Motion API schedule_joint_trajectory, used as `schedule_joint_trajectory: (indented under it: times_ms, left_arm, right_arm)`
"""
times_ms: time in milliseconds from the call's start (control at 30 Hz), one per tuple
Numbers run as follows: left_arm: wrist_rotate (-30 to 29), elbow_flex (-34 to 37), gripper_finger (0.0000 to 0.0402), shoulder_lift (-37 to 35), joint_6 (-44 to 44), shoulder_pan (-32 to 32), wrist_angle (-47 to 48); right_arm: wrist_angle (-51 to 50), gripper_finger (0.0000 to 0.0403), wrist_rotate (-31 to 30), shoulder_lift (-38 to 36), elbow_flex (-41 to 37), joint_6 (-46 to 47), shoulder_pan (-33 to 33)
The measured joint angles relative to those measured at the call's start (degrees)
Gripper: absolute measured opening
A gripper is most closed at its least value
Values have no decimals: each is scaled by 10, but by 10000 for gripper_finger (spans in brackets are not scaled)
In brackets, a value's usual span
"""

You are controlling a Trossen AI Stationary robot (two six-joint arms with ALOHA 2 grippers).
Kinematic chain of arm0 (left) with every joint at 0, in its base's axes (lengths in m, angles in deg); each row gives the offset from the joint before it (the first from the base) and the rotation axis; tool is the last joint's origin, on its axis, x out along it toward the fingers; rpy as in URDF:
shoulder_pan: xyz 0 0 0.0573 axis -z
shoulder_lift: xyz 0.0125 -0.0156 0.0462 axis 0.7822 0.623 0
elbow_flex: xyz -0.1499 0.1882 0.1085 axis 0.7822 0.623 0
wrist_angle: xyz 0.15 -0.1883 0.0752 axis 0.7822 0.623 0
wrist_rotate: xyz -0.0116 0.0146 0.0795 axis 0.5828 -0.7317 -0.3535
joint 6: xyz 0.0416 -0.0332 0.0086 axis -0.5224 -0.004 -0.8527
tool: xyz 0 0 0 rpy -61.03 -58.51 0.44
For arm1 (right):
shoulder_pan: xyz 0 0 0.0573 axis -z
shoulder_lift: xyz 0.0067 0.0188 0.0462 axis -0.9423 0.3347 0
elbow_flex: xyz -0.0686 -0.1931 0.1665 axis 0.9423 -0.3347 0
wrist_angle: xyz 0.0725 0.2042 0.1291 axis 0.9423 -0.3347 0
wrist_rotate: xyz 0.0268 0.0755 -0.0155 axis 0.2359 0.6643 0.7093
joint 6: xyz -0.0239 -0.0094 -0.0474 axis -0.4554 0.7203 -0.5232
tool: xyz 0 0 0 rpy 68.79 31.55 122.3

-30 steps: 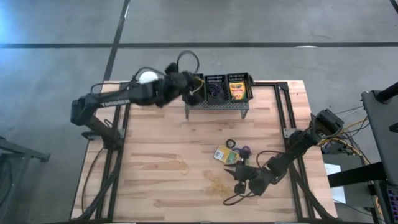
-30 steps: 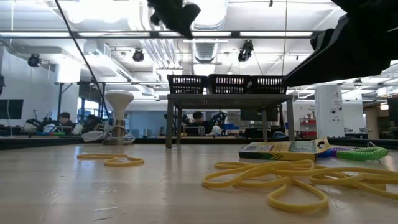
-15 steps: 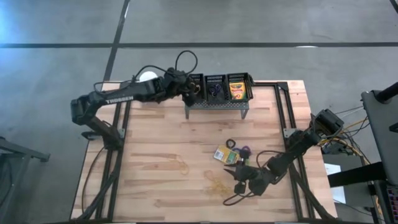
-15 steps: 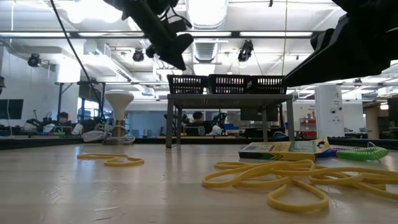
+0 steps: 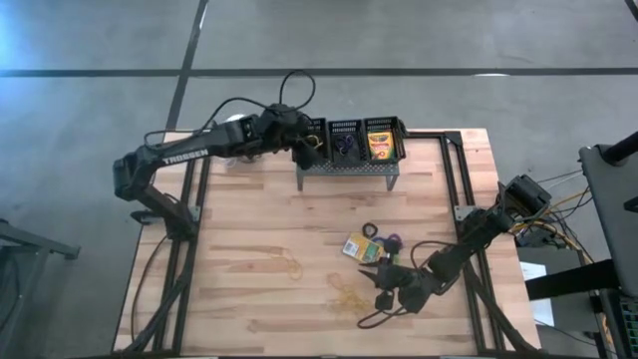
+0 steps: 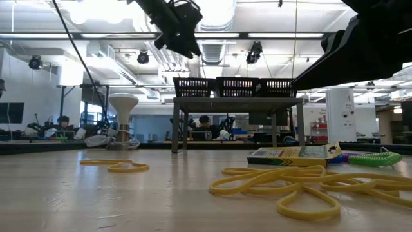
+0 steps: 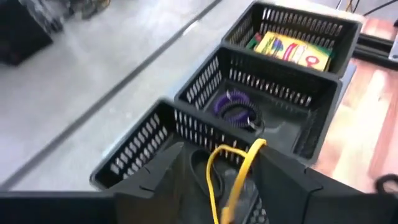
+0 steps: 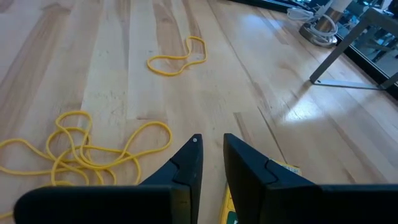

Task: Pick & Place Office Desk Supplies
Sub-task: Put the yellow rubber band into the left black bin on the shelf, then put the yellow crayon box into the right black bin on the shelf

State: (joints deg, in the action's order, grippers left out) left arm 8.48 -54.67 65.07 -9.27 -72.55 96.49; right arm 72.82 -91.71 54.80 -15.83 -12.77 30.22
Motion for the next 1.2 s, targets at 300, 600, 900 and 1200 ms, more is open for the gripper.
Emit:
schedule_joint_trajectory:
  times_ms: [300, 600, 900, 1200]
  left_arm:
    - [98, -6, 199, 5, 57, -54, 84]
    - [194, -12, 256, 8, 85, -85, 89]
    - [171, -12, 241, 8, 78, -11, 103]
    - [-31, -4, 198, 4, 90, 202, 153]
  right_arm:
    - [1, 64, 0, 0, 0, 1, 0]
    - [4, 60, 0, 0, 0, 0, 6]
    - [-1, 58, 0, 0, -1, 0, 5]
    - [-1, 57, 0, 0, -3, 2, 5]
